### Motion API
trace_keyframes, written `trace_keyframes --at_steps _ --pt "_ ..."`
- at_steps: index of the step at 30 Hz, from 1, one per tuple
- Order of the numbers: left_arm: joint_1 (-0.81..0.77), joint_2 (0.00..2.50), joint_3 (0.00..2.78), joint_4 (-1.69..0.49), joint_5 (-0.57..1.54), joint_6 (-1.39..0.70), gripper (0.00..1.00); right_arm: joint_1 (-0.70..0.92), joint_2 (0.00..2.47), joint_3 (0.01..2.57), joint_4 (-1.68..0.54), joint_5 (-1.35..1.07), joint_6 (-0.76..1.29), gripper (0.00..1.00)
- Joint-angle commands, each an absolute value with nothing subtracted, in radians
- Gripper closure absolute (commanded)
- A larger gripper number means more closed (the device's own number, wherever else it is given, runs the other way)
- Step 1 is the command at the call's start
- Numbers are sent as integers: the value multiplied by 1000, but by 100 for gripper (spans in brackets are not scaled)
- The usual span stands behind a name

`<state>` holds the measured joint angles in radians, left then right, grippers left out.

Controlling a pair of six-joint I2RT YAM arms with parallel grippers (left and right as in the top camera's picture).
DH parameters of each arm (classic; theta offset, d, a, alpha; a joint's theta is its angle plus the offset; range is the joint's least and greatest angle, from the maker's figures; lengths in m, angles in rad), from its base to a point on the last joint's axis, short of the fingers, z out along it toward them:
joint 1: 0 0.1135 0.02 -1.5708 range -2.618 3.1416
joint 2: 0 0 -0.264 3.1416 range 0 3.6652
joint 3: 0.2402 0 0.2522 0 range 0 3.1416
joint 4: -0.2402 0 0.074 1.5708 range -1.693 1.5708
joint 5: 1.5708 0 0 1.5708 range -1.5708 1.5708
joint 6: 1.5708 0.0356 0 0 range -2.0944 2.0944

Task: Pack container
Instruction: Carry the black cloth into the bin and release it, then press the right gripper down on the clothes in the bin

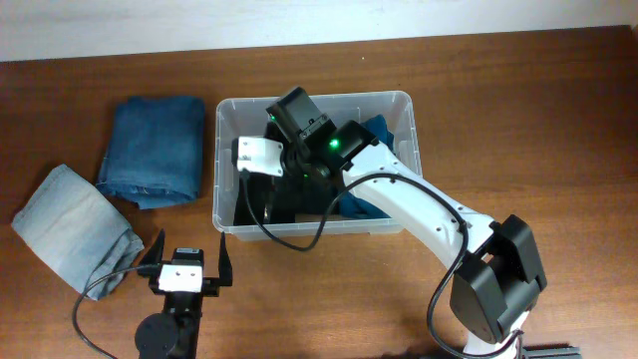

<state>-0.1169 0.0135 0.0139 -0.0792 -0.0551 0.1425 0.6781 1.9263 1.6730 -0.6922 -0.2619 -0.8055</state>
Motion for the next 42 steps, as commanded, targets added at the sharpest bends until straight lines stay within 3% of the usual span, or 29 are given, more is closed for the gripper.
trace_keyframes --at_steps 1,7,14,25,42 --pt "-117 6 9 -80 -47 159 1 685 1925 1692 -644 -224 -632 1" --pt "-117 6 9 -81 -47 159 1 677 1896 1695 -631 68 -322 2" --pt "-117 6 9 -81 -47 159 1 577 1739 1695 -686 117 -132 2" --pt "-117 6 9 -80 -47 159 1 408 1553 1695 -837 117 -122 2" --pt "-117 6 9 -80 -47 159 1 398 1567 1694 -838 143 -122 2"
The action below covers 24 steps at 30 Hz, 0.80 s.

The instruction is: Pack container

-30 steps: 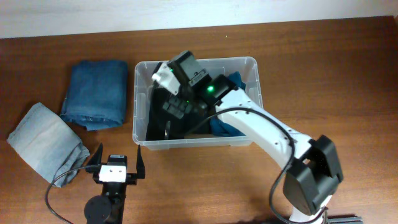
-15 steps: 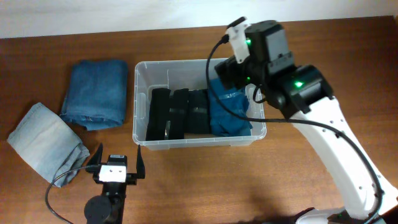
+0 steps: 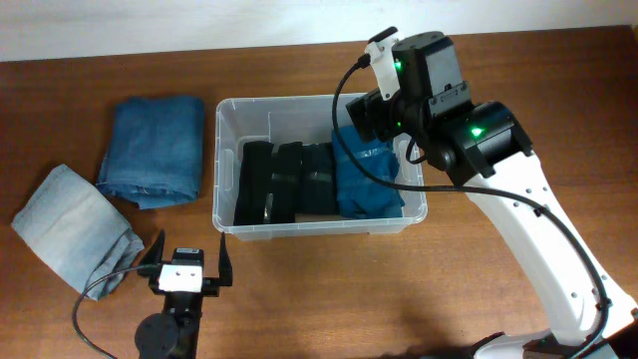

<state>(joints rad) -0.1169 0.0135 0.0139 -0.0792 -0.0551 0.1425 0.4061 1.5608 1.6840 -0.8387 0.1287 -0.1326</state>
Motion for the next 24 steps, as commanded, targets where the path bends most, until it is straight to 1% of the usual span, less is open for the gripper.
trace_keyframes --at_steps 1,15,18,24 --pt "-117 6 9 -80 -47 159 1 399 1567 1694 -836 136 -122 2" --pt "-117 6 9 -80 -47 159 0 399 1540 1694 -796 87 -122 2" --pt "-117 6 9 -81 -47 159 1 398 1483 1694 -796 87 -122 2" --pt "-117 6 9 -80 -47 159 1 397 1287 1690 -797 87 -127 2"
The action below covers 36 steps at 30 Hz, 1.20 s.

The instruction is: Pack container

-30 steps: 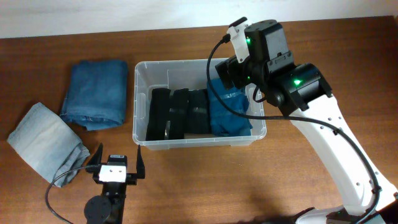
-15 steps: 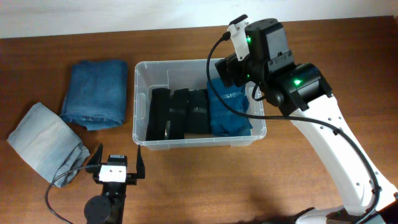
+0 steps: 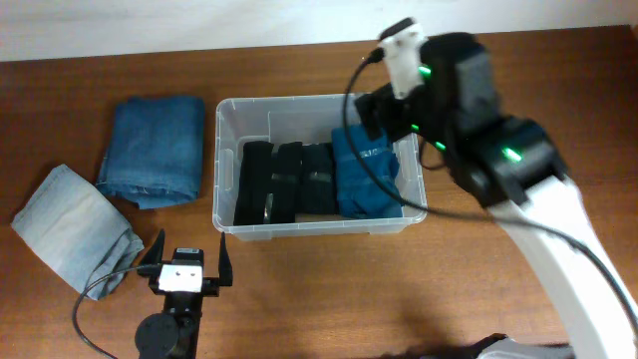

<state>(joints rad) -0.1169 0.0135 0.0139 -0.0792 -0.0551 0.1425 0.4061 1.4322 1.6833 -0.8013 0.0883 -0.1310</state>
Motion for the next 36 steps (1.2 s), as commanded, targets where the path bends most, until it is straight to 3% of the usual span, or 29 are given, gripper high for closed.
trace_keyframes --at_steps 1,12,17,26,36 --pt "-117 6 9 -80 -47 159 1 397 1252 1686 -797 88 -129 1" --pt "-117 6 9 -80 -47 159 1 394 966 1578 -797 171 -232 2" --pt "-117 6 9 -81 -47 159 1 282 860 1472 -788 113 -228 2" --pt "-117 6 9 -80 -47 159 1 99 441 1044 -620 40 -228 1" --pt "-117 6 9 -80 -47 159 1 45 83 495 -339 15 -76 2"
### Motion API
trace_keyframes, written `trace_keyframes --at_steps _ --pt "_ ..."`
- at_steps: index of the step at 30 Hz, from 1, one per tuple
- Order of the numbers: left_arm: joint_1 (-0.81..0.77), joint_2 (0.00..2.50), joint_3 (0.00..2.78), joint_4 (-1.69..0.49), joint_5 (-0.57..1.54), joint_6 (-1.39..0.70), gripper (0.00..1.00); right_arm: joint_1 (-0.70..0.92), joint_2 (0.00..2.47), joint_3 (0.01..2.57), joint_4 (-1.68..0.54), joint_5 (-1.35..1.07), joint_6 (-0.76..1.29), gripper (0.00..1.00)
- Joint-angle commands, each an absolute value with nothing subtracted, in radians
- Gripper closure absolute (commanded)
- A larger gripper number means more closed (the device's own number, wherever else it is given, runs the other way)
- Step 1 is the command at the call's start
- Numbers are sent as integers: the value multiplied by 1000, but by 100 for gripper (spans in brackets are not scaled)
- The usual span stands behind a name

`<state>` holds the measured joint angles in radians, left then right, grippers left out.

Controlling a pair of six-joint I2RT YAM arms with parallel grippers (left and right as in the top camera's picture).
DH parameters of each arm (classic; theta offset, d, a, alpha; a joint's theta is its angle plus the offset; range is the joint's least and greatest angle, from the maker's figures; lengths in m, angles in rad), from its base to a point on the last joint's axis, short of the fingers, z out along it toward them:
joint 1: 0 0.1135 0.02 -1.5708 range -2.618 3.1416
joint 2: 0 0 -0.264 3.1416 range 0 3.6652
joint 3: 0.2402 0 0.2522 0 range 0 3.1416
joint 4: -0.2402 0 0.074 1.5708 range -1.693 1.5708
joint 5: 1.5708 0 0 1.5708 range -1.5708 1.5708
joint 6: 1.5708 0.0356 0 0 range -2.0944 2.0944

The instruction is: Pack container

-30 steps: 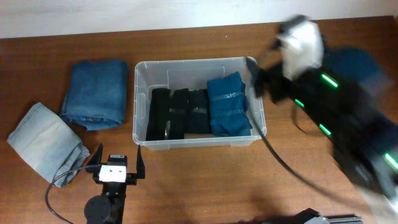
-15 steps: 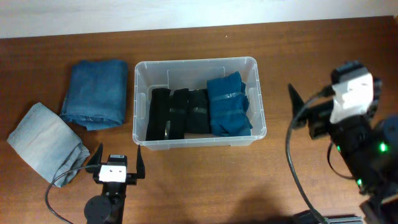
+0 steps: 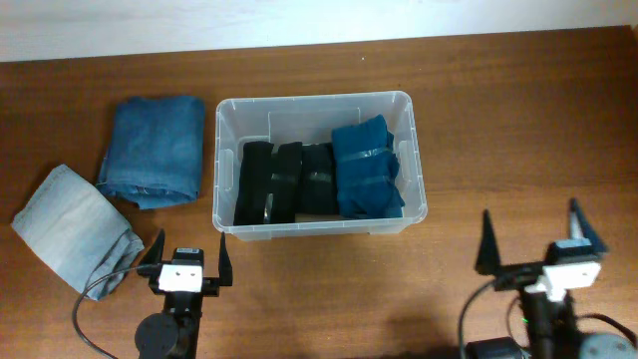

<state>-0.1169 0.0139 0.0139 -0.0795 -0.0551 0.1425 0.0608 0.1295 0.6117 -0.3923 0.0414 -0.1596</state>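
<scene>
A clear plastic container [image 3: 225, 160] stands mid-table. Inside it stand several folded black garments [image 3: 282, 181] side by side, with folded teal-blue jeans [image 3: 365, 168] at the right end. Left of the container lies a folded blue pair of jeans [image 3: 156, 148], and a light grey-blue folded pair [image 3: 72, 227] lies further left near the front. My left gripper [image 3: 185, 259] is open at the front edge, below the container's left corner. My right gripper [image 3: 533, 240] is open at the front right, well clear of the container.
The wooden table [image 3: 518, 130] runs to a pale wall at the back. A black cable [image 3: 100, 282] loops from the left arm's base beside the grey-blue jeans.
The right arm has left the container's right rim and now sits at the front right of the table, its gripper open. The container's contents and the left arm are unchanged.
At first the right arm reached deep into the container over the black garments. Then it was up beside the container's right rim, with the black garments and teal jeans packed in a row. Now it is parked at the front right, open.
</scene>
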Motion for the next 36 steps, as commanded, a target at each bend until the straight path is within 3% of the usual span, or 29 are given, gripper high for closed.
trace_keyframes --at_steps 1,9,36 --pt "-117 6 9 -81 -47 159 1 41 73 446 -295 -1 -64 2" --pt "-117 6 9 -81 -47 159 1 10 56 193 -28 -59 -62 2" --pt "-117 6 9 -80 -47 159 1 -2 3 6 -69 -59 -43 2"
